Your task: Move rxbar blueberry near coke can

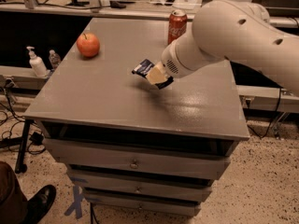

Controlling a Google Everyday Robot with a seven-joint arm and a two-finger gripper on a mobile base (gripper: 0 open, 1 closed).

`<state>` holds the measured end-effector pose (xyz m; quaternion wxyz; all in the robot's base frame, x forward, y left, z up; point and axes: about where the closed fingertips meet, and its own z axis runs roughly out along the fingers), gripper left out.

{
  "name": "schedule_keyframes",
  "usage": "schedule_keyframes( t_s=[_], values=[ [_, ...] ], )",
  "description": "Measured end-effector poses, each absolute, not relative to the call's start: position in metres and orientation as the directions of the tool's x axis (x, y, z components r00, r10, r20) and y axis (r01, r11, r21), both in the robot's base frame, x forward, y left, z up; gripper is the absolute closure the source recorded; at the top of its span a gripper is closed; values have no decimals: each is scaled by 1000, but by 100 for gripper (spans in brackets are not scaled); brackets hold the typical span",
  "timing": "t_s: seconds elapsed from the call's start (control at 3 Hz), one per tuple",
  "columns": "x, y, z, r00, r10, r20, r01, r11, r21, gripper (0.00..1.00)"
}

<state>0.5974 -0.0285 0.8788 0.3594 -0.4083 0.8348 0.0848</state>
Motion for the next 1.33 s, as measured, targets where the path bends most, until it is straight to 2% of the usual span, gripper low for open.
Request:
schedule_keyframes(
  t_s=[0.67, 1.33],
  values=[
    [617, -67, 857, -491, -577, -653, -646, 744, -172, 100],
    [672, -113, 849, -511, -560, -653, -560, 792, -241, 100]
  ],
)
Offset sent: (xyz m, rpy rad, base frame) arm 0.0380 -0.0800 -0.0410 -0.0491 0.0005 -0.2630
